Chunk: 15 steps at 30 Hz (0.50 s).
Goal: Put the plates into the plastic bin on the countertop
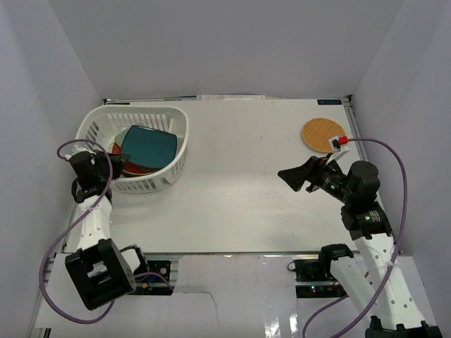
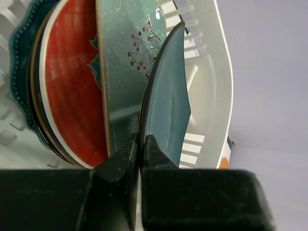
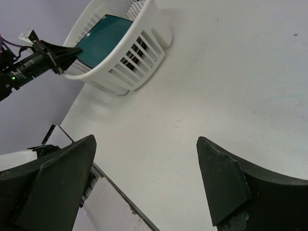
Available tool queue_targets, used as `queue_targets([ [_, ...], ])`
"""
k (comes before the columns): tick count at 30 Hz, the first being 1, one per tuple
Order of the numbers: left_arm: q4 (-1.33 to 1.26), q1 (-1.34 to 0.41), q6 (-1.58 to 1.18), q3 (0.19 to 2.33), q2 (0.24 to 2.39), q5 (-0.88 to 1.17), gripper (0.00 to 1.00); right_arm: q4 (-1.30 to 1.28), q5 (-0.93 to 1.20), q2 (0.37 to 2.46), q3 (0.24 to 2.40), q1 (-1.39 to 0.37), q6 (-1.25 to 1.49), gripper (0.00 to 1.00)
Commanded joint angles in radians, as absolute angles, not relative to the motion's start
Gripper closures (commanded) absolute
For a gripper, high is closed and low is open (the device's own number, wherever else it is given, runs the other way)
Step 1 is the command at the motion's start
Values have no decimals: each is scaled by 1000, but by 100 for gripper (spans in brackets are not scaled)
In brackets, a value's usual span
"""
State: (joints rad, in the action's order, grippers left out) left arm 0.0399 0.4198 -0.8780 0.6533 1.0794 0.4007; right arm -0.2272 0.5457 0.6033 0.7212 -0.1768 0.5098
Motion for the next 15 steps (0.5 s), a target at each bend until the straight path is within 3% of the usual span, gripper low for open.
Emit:
queue_targets([
  [1,-109,422,-870,669,1022,353,100,-150,529,617,677,-173,491,9],
  [15,-181,422,-879,592,1083,161,100,159,408,814,499,-173,568,11],
])
